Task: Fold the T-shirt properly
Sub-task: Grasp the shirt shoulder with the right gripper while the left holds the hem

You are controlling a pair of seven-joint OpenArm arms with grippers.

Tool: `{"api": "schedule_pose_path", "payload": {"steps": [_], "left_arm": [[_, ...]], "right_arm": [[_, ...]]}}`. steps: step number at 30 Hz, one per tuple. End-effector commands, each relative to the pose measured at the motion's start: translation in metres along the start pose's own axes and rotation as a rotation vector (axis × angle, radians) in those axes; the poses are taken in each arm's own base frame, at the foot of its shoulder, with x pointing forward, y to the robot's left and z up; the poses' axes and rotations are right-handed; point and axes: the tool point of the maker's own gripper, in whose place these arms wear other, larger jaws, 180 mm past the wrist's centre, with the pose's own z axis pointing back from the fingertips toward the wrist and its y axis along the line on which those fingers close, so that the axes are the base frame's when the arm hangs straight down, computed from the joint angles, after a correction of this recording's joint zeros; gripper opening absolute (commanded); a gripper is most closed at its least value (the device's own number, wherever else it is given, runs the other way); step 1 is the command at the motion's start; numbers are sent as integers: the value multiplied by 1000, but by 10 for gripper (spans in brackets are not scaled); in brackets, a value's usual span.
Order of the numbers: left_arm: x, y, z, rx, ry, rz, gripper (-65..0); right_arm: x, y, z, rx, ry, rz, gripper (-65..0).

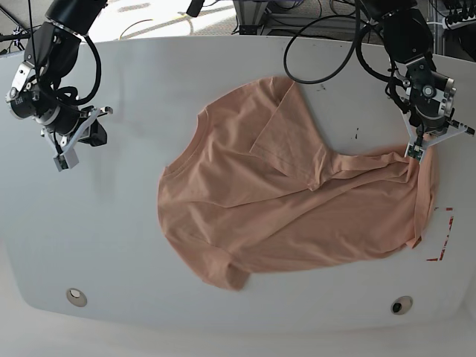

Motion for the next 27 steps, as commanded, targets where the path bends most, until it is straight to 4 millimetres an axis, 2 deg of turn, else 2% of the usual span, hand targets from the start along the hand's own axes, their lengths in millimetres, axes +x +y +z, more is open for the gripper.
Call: {"api": "schedule_pose_path", "payload": {"steps": [1,3,5,8,10,14,18,22,27], "left_arm": [[2,8,4,28,-14,-1,-650],[-2,8,3,29,-6,-9,-650],[-6,12,3,40,5,-13,-650],[-18,32,2,82,31,3,-650],[-22,45,3,111,41,7,-650],[-24,62,4,150,45,-14,-650],[-24,69,5,168,45,-24,-650],[-24,70,5,170,46,-26,-650],[-24,70,5,171,45,-28,-650]], "right_arm": [[16,33,1,49,-85,16,-561],[7,46,-3,72,-68,-6,-487],[-6,63,-11,112,-50,-53,-374],[-22,89,-21,168,-42,-127,-238],[-28,105,-26,201,-44,-170,-187],[-37,131,-33,253,-46,-240,-176],[-36,143,-37,278,-56,-269,-176],[-37,154,-43,312,-42,-269,-176],[-57,167,-61,379,22,-330,-176]]}}
